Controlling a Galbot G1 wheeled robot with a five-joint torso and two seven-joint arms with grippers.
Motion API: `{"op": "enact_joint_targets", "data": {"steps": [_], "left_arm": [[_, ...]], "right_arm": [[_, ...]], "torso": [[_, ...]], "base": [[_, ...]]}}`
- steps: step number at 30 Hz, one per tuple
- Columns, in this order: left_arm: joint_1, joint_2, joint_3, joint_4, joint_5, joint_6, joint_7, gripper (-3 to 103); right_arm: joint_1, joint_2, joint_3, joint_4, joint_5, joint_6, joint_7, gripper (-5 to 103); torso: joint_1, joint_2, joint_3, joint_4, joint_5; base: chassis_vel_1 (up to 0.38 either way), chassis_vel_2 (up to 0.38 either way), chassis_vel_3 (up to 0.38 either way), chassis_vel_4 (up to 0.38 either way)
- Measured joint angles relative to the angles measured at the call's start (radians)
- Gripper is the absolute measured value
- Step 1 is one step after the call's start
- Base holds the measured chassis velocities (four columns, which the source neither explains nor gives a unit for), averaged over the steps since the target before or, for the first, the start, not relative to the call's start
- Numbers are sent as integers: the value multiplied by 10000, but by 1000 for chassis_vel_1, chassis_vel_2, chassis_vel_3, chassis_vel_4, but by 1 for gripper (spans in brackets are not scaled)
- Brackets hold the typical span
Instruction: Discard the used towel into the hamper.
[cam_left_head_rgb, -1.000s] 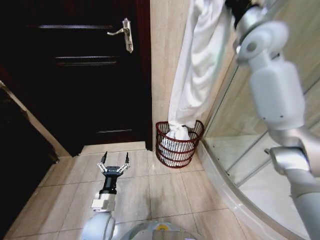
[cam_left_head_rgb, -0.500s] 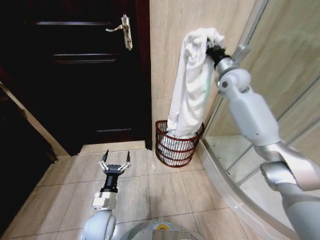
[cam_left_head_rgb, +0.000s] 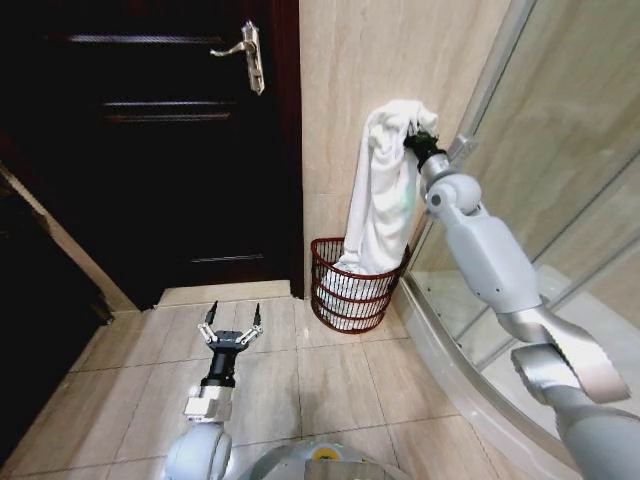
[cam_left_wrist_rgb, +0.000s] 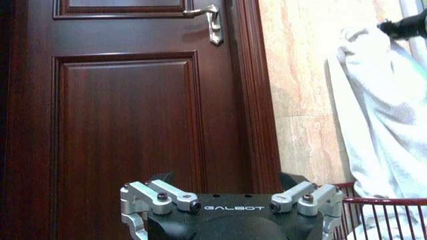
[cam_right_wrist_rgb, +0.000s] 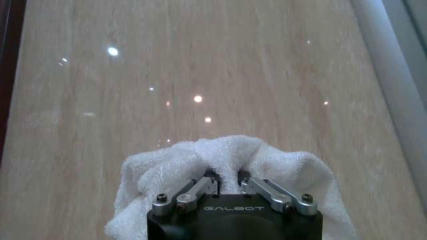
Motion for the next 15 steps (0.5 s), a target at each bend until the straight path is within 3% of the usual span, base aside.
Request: {"op": "enact_joint_targets", "data": {"steps": [15], "left_arm": [[213, -116, 3, -108, 152, -179, 7, 100]], "right_arm": [[-828, 462, -192, 474, 168, 528, 330, 14]], "torso": [[-2, 4, 30, 6, -5]], "base": [[0, 0, 0, 0]]}}
